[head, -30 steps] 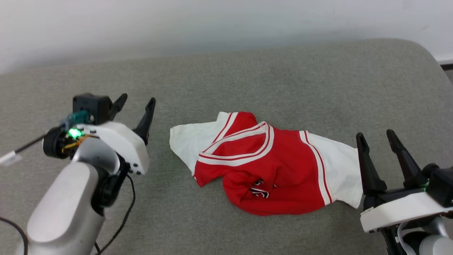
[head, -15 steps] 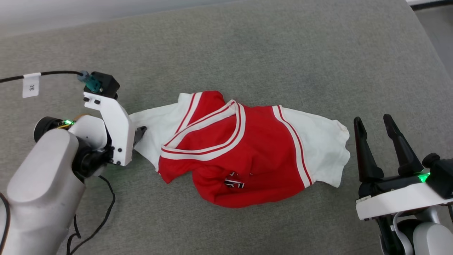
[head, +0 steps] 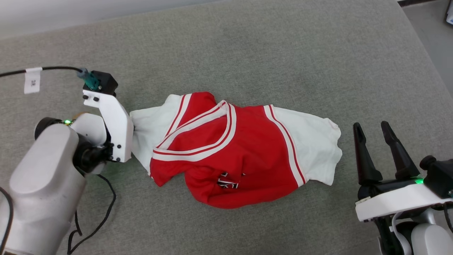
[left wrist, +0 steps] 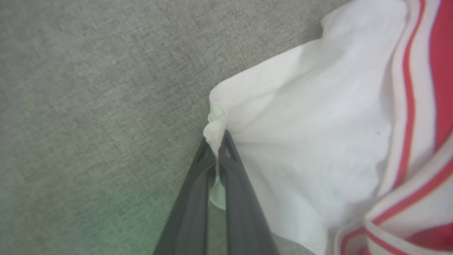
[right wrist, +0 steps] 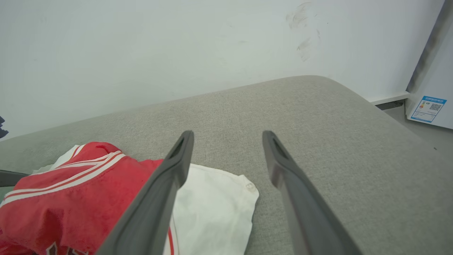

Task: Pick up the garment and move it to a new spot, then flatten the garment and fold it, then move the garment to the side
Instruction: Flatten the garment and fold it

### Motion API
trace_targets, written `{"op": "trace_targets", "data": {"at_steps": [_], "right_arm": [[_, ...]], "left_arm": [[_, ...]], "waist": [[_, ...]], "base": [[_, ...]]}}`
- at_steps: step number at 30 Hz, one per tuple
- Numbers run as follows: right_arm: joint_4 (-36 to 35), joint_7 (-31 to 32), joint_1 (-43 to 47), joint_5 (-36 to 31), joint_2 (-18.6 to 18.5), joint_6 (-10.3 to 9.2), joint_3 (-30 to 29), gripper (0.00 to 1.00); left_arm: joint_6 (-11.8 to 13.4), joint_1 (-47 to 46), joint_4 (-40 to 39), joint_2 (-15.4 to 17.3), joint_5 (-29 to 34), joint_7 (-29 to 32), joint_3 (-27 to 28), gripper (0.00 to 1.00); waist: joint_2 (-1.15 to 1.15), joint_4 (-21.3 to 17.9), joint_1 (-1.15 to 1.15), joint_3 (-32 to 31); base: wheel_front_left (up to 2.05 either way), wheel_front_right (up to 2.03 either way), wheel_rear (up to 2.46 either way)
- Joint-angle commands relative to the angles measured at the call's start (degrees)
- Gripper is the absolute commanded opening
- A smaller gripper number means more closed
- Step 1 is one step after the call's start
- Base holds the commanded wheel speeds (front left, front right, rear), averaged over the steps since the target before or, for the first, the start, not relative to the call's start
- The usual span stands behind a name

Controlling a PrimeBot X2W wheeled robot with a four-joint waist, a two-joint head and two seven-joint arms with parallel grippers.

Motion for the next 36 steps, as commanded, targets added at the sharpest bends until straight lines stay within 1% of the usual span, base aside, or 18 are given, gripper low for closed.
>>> {"op": "trace_targets", "data": {"at_steps": [1, 4, 6, 10, 12, 13, 17, 23, 27, 31, 32, 33, 34, 36], "right_arm": [[0.22, 0.39, 0.19, 0.24, 0.13, -0.02, -0.52, 1.0], [1.34, 2.25, 0.4, 1.15, 0.12, -0.02, -1.72, 1.0], [2.82, 4.57, 0.1, 2.59, 0.13, -0.02, -2.53, 1.0], [8.06, 11.88, -2.14, 3.45, 0.09, -0.02, -5.58, 1.0], [10.55, 14.99, -3.71, 3.15, -1.2, -0.02, -6.79, 1.0], [10.55, 14.99, -3.71, 3.15, -1.2, -0.02, -6.79, 1.0], [17.08, 21.56, -6.93, 4.36, -3.67, -0.02, -6.88, 1.0], [25.72, 30.34, -12.7, 5.73, -6.97, -0.02, -4.38, 1.0], [31.02, 34.2, -16.23, 6.57, -7.74, -0.02, -2.51, 1.0], [36.99, 38.8, -17.49, 7.89, -7.9, -0.02, -0.17, 1.0], [38.31, 40.17, -17.57, 8.33, -7.8, -0.02, 0.28, 0.97], [39.35, 41.28, -17.72, 8.85, -7.73, -0.01, 0.53, 0.16], [40.12, 41.92, -17.9, 8.84, -8.05, -0.01, 0.94, 0.0], [40.55, 41.68, -18.91, 9.67, -8.8, -0.01, 1.36, 0.0]], "left_arm": [[0.16, 3.2, 1.42, -1.74, 0.07, -1.06, -0.92, 0.0], [0.98, 2.52, 0.57, -2.06, 0.73, -5.16, -0.05, 0.0], [1.61, 2.25, -0.47, -1.96, 1.39, -7.67, 0.49, 0.0], [2.59, 2.61, -3.37, -2.36, 1.82, -11.44, 1.27, 0.0], [3.15, 2.83, -5.2, -2.4, 2.42, -12.7, 1.32, 0.0], [3.15, 2.83, -5.2, -2.4, 2.42, -12.7, 1.32, 0.0], [3.8, 3.68, -9.26, -2.69, 2.67, -13.72, 1.05, 0.0], [4.53, 3.87, -14.43, -3.0, 3.11, -13.46, 0.27, 0.0], [4.92, 4.01, -16.57, -2.81, 3.25, -13.22, 0.02, 0.0], [4.9, 4.39, -17.36, -2.73, 2.97, -13.21, -0.16, 0.0], [4.92, 4.61, -17.36, -2.68, 2.77, -13.02, -0.21, 0.0], [4.69, 4.93, -17.28, -2.65, 2.44, -12.6, -0.37, 0.0], [4.44, 5.12, -17.24, -2.59, 2.09, -12.16, -0.54, 0.0], [4.18, 5.14, -17.38, -2.32, 1.61, -11.75, -0.44, 0.0]], "waist": [[0.0, 0.85, 0.0, -0.91], [0.0, 2.11, 0.0, -2.3], [0.0, 2.95, 0.0, -3.17], [0.0, 4.57, 0.0, -4.66], [0.0, 5.53, 0.0, -5.26], [0.0, 5.53, 0.0, -5.26], [0.0, 7.28, 0.0, -5.64], [0.0, 9.59, 0.0, -4.74], [0.0, 10.67, 0.0, -3.92], [0.0, 11.42, 0.0, -3.64], [0.0, 11.55, 0.0, -3.71], [0.0, 11.66, 0.0, -3.82], [0.0, 11.75, 0.0, -3.97], [0.0, 11.82, 0.0, -4.32]], "base": [[0.0, 0.0, 0.0], [0.0, 0.0, 0.0], [0.0, 0.0, 0.0], [0.0, 0.0, 0.0], [0.0, 0.0, 0.0], [0.0, 0.0, 0.0], [0.0, 0.0, 0.0], [0.0, 0.0, 0.0], [0.0, 0.0, 0.0], [0.0, 0.0, 0.0], [0.0, 0.0, 0.0], [0.0, 0.0, 0.0], [0.0, 0.0, 0.0], [0.0, 0.0, 0.0]]}}
